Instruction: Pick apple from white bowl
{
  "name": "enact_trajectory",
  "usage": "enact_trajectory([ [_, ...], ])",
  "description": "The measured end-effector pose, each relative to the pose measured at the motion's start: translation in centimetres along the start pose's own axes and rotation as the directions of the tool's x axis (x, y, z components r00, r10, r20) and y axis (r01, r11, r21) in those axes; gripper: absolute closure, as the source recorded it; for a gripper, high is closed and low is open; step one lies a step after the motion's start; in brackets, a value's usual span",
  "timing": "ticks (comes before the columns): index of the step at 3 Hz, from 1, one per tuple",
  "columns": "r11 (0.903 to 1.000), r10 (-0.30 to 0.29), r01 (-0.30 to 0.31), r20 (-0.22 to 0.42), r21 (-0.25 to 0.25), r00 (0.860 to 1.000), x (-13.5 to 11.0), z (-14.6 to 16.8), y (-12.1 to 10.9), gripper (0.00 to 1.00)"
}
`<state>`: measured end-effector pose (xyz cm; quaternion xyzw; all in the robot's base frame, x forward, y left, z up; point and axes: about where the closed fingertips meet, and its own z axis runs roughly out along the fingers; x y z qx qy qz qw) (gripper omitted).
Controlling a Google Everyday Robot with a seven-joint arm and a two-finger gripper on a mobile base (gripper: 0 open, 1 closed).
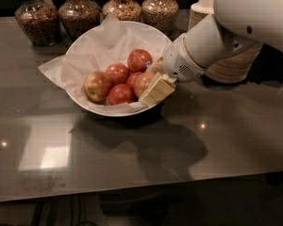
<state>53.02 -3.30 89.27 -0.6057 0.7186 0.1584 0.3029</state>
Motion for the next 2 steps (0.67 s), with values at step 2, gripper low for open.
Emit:
enact_trajectory([
  [2,0.9997,0.008,-0.007,0.047,-0.023,0.999,-0.31,-0.28,0.18,1.0],
])
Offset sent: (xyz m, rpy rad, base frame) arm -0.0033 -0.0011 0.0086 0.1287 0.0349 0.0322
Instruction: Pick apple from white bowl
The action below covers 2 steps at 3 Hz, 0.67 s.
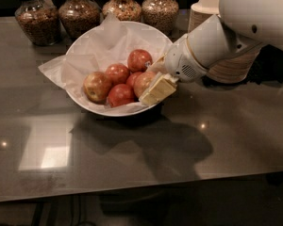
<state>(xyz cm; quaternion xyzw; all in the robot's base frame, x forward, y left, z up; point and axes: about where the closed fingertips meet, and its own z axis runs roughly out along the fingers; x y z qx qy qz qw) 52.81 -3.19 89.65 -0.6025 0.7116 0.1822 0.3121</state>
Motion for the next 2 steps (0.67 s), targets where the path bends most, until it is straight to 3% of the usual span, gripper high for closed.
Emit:
enact_trajectory([
  [2,0.996,-0.064,0.072,0.139,-0.053,0.988,-4.4,-3.0,0.6,1.0],
])
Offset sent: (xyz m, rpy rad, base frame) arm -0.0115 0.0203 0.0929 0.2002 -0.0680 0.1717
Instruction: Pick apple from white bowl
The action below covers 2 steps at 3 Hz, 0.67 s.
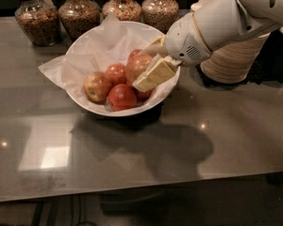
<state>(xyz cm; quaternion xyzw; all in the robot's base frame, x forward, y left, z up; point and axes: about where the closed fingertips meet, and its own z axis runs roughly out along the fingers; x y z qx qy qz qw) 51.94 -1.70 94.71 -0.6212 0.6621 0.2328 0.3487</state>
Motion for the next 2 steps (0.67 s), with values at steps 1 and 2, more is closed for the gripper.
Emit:
enact_trajectory([
  [1,0.998,-0.064,0.064,0.047,0.001,0.997,-3.2,-2.0,-0.3,1.0],
  [2,0.9915,-0.129,0.13,0.088,-0.005,0.988,-5.9,-3.4,-0.5,1.0],
])
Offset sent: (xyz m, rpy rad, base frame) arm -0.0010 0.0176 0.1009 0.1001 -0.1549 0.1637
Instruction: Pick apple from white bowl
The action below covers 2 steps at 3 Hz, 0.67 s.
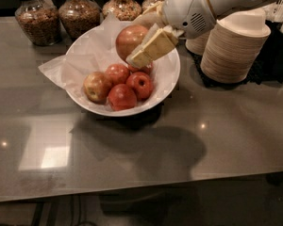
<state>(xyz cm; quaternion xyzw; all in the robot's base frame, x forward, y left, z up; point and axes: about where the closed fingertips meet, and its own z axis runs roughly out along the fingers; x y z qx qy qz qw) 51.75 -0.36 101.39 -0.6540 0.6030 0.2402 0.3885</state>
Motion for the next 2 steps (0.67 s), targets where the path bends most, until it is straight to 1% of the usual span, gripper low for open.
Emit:
enact_trajectory([
  [1,0.9984,-0.056,0.056,0.055,-0.009,0.997,-2.09,-1.02,-0.13,1.0],
  [2,0.9984,-0.056,0.056,0.055,-0.009,0.997,-2.09,-1.02,-0.13,1.0],
])
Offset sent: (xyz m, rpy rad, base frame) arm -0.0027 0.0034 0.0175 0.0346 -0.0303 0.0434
